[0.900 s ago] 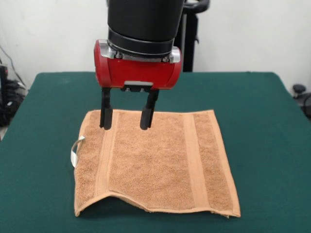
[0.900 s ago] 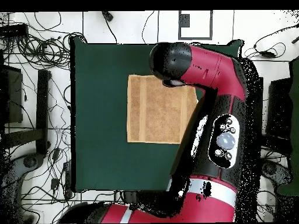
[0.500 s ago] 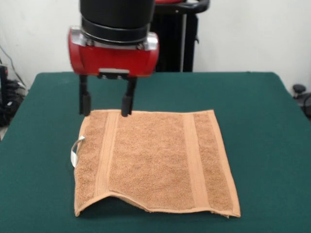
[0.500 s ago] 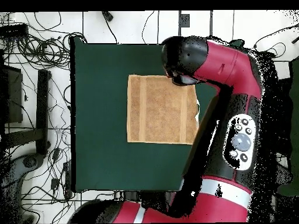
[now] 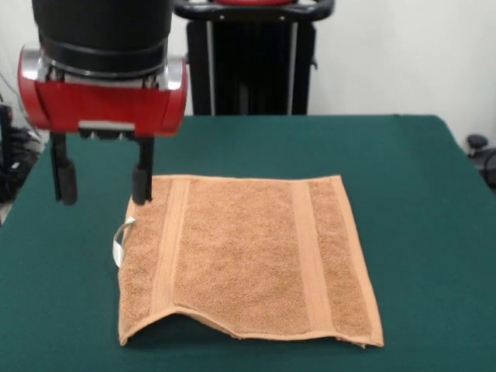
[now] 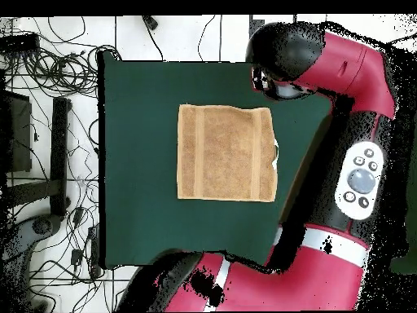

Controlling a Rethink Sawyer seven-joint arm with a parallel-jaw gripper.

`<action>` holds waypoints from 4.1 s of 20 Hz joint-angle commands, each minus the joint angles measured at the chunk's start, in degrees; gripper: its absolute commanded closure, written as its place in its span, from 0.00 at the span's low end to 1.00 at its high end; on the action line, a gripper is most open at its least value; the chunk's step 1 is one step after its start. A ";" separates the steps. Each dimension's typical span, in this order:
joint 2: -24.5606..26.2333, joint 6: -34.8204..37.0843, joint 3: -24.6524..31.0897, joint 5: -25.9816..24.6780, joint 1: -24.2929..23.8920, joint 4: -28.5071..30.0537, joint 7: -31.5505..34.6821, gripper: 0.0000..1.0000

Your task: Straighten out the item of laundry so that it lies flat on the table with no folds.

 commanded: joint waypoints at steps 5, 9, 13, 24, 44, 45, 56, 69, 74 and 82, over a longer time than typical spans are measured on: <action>7.95 3.05 3.57 0.52 1.41 -6.41 11.70 0.00; 7.56 1.92 3.17 0.37 2.11 -4.98 12.08 0.00; 6.66 0.96 2.92 0.43 2.71 -3.02 12.93 0.00; 7.57 -0.18 3.13 0.96 2.57 -3.27 14.75 0.00; 12.38 -4.71 4.06 1.51 2.76 -5.37 16.77 0.00; 12.70 -4.68 4.00 1.53 2.79 -5.78 16.92 0.00; 13.38 -4.28 2.98 1.91 3.27 -7.18 19.74 0.00; 10.92 1.82 1.17 2.14 5.46 -7.56 22.62 0.00; 10.59 1.21 1.28 1.86 5.86 -6.71 23.96 0.00; 10.51 1.78 1.47 1.55 5.26 -6.87 23.80 0.00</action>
